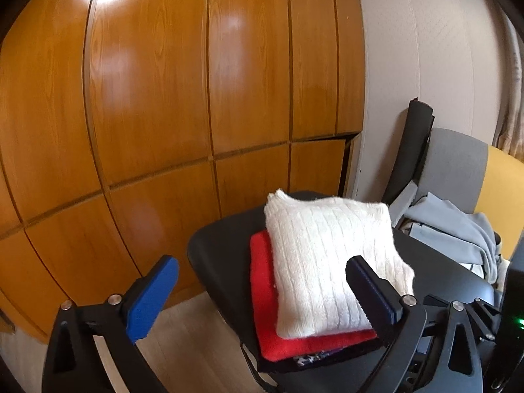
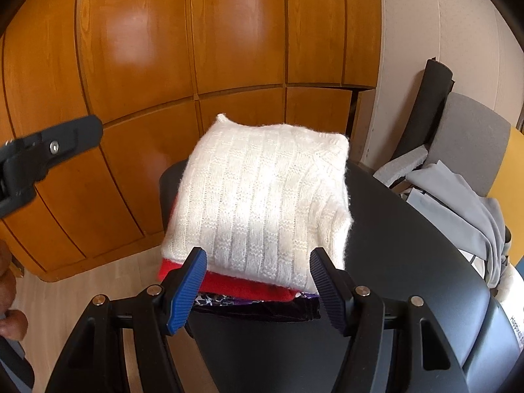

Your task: Fold clothes

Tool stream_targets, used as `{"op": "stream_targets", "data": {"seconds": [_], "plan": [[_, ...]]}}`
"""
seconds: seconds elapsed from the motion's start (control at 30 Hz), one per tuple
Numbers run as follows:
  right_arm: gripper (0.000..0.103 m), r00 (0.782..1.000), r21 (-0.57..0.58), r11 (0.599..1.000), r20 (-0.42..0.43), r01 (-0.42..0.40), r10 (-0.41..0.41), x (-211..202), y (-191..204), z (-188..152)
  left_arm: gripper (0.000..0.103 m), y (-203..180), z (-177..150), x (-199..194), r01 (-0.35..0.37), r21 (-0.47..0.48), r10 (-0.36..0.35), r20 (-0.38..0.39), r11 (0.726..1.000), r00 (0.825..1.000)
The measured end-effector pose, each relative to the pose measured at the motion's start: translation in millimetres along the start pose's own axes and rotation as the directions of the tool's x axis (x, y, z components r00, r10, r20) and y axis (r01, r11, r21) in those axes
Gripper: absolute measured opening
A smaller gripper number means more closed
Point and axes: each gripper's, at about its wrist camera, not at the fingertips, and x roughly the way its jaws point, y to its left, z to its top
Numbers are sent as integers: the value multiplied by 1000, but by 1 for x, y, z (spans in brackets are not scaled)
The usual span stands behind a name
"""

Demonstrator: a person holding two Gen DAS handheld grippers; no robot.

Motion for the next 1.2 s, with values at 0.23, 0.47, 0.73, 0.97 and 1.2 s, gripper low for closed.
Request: {"op": "stream_targets", "data": {"seconds": [0.23,0.47,0.73,0.97,1.2], "plan": [[67,1000,13,1000,-15,11,-11,0,-3,-6,103,-3,-9,2,8,18,-8,-14,1000,1000],[67,999,42,998,-6,48,-48,-6,-9,-8,103,-6,-17,6,24,13,-23,-47,1000,999],[67,989,86,985,-12,150,-150,-12,-16,-7,103,-6,-19,11,30,16,-29,-65,999,997],[67,982,90,978,-2,187,-188,-16,-17,-7,103,-9,-22,14,41,25,-39,-83,999,996],[67,982,102,977,-13,187,-187,-17,-18,-8,103,-7,-25,18,29,22,-27,-106,999,994]]}}
